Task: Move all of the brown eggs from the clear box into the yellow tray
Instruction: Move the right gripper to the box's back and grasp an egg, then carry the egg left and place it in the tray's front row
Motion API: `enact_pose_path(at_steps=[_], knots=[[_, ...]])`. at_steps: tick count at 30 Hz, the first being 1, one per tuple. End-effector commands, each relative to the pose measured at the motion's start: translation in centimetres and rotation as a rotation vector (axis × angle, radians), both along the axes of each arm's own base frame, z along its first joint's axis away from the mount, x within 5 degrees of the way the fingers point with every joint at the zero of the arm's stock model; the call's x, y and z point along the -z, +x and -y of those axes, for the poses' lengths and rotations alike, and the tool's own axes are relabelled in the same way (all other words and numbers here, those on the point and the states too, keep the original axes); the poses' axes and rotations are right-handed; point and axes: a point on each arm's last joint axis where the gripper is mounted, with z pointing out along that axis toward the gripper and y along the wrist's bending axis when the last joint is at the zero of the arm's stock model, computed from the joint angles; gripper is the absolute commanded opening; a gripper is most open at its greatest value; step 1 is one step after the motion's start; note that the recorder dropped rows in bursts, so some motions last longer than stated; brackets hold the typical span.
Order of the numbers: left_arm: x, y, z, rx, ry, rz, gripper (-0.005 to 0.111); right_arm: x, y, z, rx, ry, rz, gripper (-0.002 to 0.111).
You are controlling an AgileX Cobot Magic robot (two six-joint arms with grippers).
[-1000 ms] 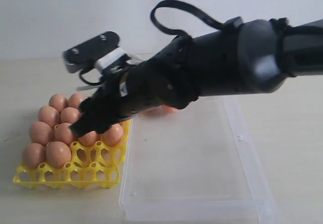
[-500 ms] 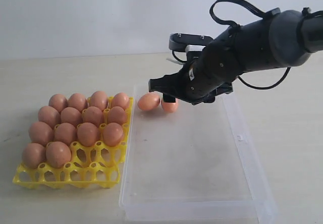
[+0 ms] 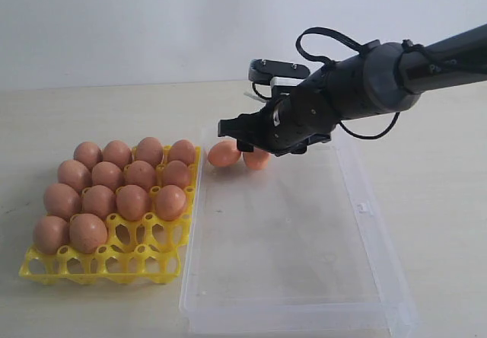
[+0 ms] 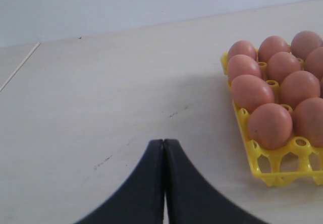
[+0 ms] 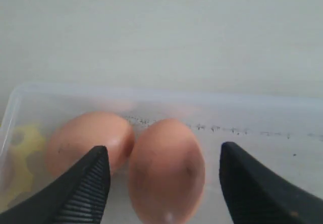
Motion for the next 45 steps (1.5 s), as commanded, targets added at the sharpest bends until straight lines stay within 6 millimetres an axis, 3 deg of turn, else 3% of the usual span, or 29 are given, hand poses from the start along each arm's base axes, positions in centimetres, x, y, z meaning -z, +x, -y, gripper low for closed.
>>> enact_pose_path(at_steps=[1, 5, 8, 12, 17, 20, 24, 28, 30, 35, 40, 45], knots=[[-0.2, 0.0, 0.0, 0.005, -0.006, 0.019, 0.0, 0.7, 1.2, -0.1, 0.004, -0.041, -0.019, 0.06], [-0.2, 0.0, 0.0, 0.005, -0.006, 0.019, 0.0, 1.4, 1.8, -0.2, 0.005, -0.067, -0.032, 0.058], [-0.2, 0.0, 0.0, 0.005, -0.006, 0.019, 0.0, 1.7, 1.9, -0.2, -0.011, -0.096, -0.043, 0.045], [-0.2, 0.0, 0.0, 0.005, -0.006, 0.019, 0.0, 1.1, 1.8, 0.1, -0.056, -0.157, -0.051, 0.001], [-0.2, 0.0, 0.0, 0.005, -0.006, 0.019, 0.0, -2.1, 1.0, 0.4, -0.08, -0.152, 0.0, 0.0], [-0.2, 0.0, 0.0, 0.005, -0.006, 0.019, 0.0, -4.6, -1.5, -0.1, -0.18, -0.072, 0.135, 0.0], [-0.2, 0.0, 0.0, 0.005, -0.006, 0.019, 0.0, -7.9, -7.9, -2.2, -0.4, 0.087, 0.472, 0.0], [-0.2, 0.0, 0.0, 0.005, -0.006, 0.019, 0.0, -8.6, -12.9, -4.2, -0.597, 0.167, 0.663, 0.0], [-0.2, 0.0, 0.0, 0.005, -0.006, 0.019, 0.0, -8.5, -14.6, -5.3, -0.671, 0.208, 0.695, 0.0], [-0.2, 0.0, 0.0, 0.005, -0.006, 0.019, 0.0, -6.6, -16.2, -7.5, -0.752, 0.258, 0.688, 0.0], [-0.2, 0.0, 0.0, 0.005, -0.006, 0.019, 0.0, -3.7, -16.7, -9.3, -0.755, 0.302, 0.566, 0.0], [-0.2, 0.0, 0.0, 0.005, -0.006, 0.019, 0.0, -2.4, -16.1, -10.8, -0.718, 0.354, 0.491, 0.0]])
